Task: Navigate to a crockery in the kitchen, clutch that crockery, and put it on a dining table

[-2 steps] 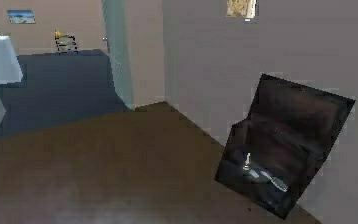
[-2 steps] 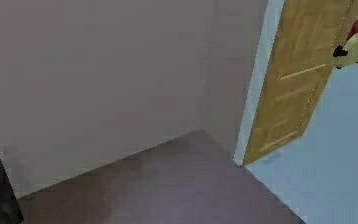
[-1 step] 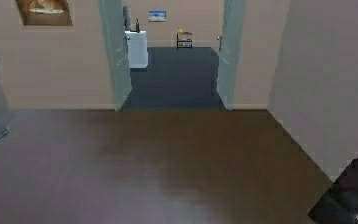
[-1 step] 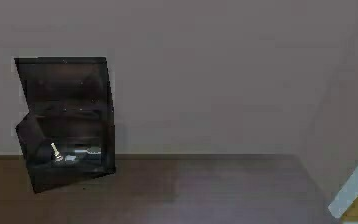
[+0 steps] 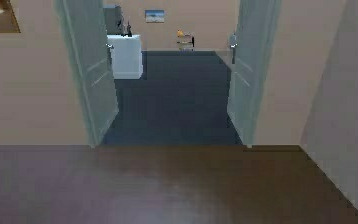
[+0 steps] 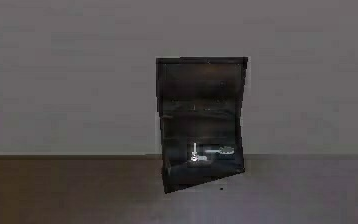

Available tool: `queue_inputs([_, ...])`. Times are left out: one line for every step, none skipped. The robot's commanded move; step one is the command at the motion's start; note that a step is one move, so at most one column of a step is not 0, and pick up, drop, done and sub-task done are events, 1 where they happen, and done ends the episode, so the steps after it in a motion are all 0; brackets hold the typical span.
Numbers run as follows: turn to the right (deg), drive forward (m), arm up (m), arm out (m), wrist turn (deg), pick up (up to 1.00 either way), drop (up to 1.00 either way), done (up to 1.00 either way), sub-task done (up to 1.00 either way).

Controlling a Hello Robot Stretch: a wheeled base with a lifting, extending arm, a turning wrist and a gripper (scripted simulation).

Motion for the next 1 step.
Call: queue_inputs([0.0,1.00,0.00,0.00,0.0,0.00,0.00,0.00,0.00])
